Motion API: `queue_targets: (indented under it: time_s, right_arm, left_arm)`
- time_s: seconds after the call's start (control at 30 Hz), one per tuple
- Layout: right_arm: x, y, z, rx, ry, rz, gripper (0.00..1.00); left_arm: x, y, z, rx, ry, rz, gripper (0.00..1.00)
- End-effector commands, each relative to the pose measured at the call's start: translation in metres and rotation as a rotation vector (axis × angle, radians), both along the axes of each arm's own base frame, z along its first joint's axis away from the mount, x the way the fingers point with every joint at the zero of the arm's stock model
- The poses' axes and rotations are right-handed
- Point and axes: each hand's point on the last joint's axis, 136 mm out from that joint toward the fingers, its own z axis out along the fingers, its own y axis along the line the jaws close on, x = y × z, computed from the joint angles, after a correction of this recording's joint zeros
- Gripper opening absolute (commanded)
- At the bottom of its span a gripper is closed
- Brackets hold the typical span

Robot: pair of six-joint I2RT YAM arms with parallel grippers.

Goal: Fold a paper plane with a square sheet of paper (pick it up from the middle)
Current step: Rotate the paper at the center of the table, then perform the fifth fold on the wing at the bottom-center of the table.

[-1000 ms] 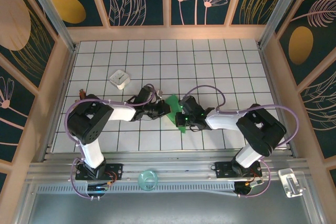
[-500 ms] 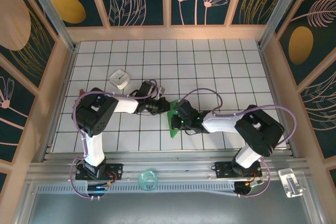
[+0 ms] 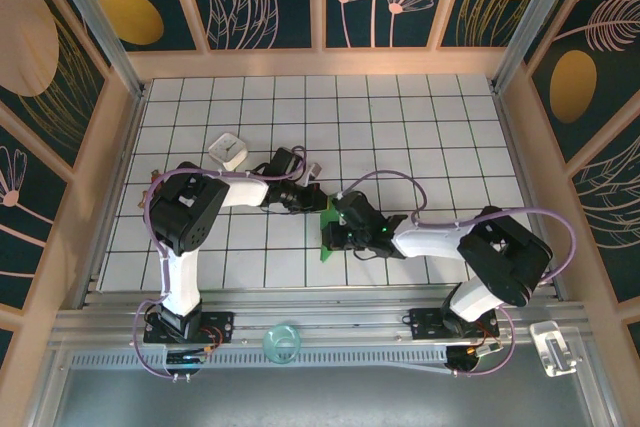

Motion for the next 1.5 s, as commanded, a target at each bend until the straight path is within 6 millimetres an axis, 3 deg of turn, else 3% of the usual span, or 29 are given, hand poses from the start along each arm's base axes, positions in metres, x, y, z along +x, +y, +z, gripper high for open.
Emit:
queue_targets:
  time_s: [0.0, 0.13, 0.33, 0.53, 0.7, 0.9, 1.03, 1.13, 1.47]
  right_arm:
    - [-0.013, 0.003, -0.005, 0.031, 0.019, 0.031, 0.08]
    - [-0.016, -0.004, -0.018, 0.011, 0.032, 0.012, 0.07]
    - [-0.007, -0.008, -0.017, 0.051, 0.029, -0.030, 0.07]
    - [-0.007, 0.003, 0.009, 0.204, -0.005, 0.001, 0.09]
    - [-0.006, -0.001, 0.014, 0.241, -0.010, 0.000, 0.10]
    - [-0.006, -0.006, 0.012, 0.239, 0.004, -0.010, 0.10]
    - [-0.005, -0.015, 0.012, 0.220, 0.004, -0.017, 0.10]
    - [0.001, -0.033, 0.018, 0.203, -0.016, -0.042, 0.11]
    - [0.047, -0.103, 0.016, 0.146, 0.047, -0.229, 0.30]
  left_arm:
    - [0.010, 0.021, -0.031, 0.125, -0.010, 0.049, 0.09]
    - [0.012, 0.017, -0.021, 0.089, -0.022, 0.052, 0.16]
    - [0.011, 0.014, 0.035, -0.033, -0.107, 0.103, 0.30]
    - [-0.018, 0.026, 0.062, -0.140, -0.077, 0.204, 0.25]
    - [-0.042, 0.024, 0.072, -0.197, -0.056, 0.228, 0.22]
    - [-0.057, -0.002, 0.064, -0.240, 0.010, 0.160, 0.14]
    - [-0.057, -0.002, 0.044, -0.177, 0.043, 0.162, 0.07]
    - [-0.057, 0.004, 0.016, -0.093, 0.074, 0.153, 0.05]
    - [-0.052, 0.004, -0.011, -0.002, 0.050, -0.011, 0.01]
